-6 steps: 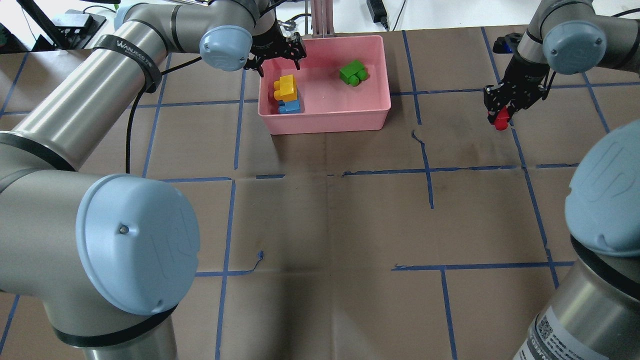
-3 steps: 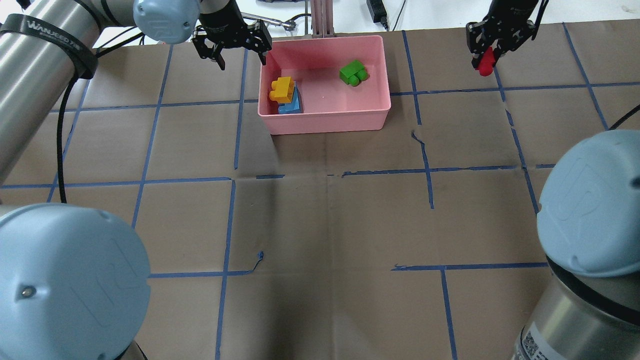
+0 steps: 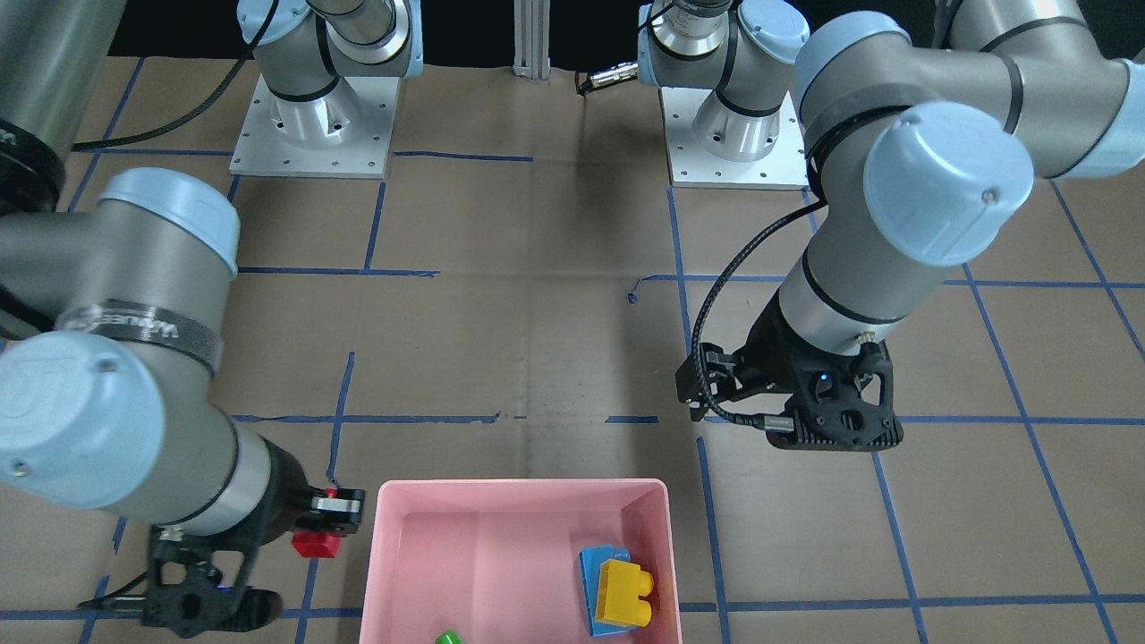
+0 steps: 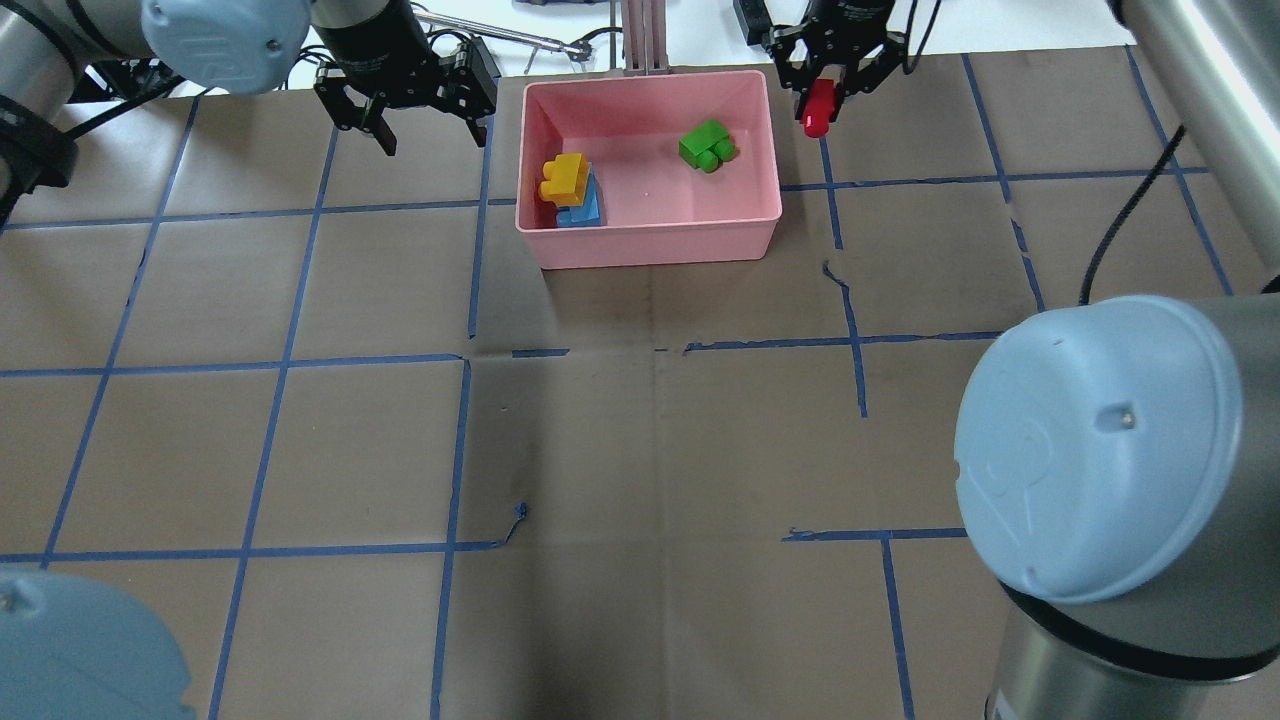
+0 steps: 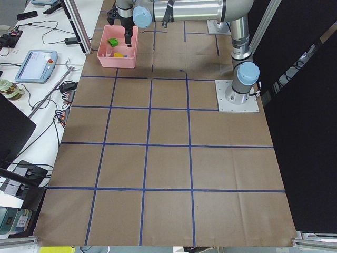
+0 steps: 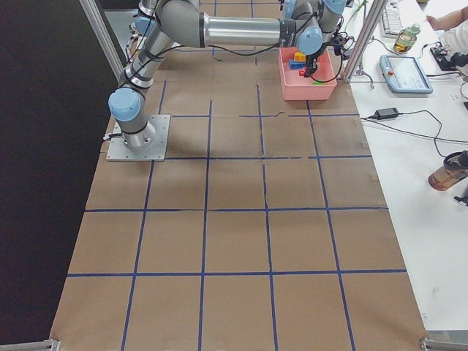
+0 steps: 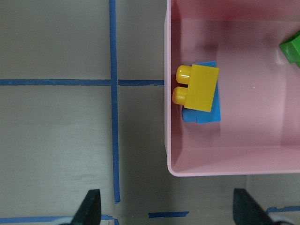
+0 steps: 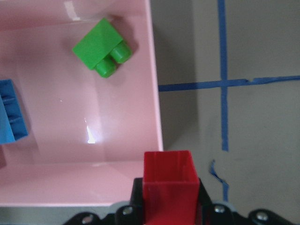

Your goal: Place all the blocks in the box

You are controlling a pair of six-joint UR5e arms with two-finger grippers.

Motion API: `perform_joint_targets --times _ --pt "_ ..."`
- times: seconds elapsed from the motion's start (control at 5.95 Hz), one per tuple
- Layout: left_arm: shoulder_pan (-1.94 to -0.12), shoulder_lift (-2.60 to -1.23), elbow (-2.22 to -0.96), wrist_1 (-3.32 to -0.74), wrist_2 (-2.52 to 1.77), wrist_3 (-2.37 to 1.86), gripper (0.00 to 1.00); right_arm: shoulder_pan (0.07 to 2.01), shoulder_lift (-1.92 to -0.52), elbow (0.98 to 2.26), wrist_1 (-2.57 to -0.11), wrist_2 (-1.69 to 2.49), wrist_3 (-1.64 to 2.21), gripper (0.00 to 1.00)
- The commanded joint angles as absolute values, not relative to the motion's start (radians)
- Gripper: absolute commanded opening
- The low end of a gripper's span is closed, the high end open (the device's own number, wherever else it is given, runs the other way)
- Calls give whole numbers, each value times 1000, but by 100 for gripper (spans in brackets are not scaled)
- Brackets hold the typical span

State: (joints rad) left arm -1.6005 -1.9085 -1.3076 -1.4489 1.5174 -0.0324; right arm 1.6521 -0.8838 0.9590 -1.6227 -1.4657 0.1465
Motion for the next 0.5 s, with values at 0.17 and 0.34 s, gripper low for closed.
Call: perform_joint_targets --times 0.17,0.34 --pt "-1577 -1799 -1414 -1486 1569 -31 99 1727 -769 963 -1762 -1459 256 70" --pt "-1565 -1764 -1445 -1485 1569 -28 99 1727 -767 968 -1760 -1460 247 99"
